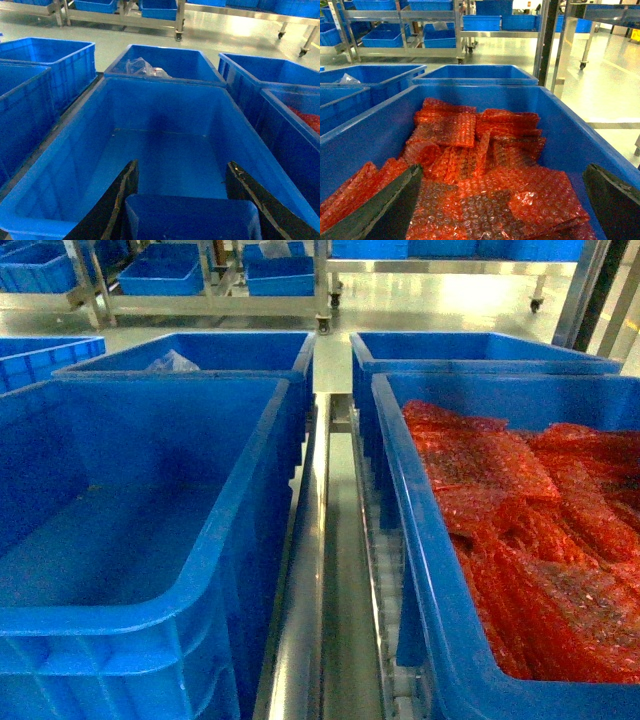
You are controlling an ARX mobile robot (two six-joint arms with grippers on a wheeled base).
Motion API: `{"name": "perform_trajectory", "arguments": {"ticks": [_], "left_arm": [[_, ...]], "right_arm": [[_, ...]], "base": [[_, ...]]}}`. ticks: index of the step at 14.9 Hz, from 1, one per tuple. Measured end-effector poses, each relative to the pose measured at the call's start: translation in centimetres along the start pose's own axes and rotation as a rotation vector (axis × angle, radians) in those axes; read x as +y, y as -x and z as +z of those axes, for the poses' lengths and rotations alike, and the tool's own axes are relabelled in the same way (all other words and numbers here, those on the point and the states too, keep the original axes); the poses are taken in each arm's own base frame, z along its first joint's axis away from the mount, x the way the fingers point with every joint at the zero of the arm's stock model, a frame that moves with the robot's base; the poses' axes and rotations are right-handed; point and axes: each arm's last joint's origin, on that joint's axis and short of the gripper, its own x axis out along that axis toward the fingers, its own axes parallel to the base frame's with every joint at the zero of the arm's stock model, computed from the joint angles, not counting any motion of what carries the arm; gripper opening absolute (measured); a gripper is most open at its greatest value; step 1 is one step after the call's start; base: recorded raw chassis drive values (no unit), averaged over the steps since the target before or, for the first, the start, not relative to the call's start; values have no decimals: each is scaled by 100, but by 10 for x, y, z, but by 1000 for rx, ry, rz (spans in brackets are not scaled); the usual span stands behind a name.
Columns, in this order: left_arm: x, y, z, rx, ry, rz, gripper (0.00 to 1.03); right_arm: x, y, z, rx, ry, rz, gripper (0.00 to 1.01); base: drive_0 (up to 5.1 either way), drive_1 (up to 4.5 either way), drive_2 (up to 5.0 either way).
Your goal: Pick blue part to blue bin on bottom shelf
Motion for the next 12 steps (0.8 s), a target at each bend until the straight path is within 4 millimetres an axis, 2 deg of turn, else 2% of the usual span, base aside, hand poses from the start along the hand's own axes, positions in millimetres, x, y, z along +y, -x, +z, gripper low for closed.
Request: {"name": "perform_trajectory", "arguments": {"ticks": [12], "left_arm": [[0, 0, 0, 0, 0, 0, 43]], "right_arm": [[0, 0, 0, 0, 0, 0, 98]], "base": [[0, 0, 0]]}}
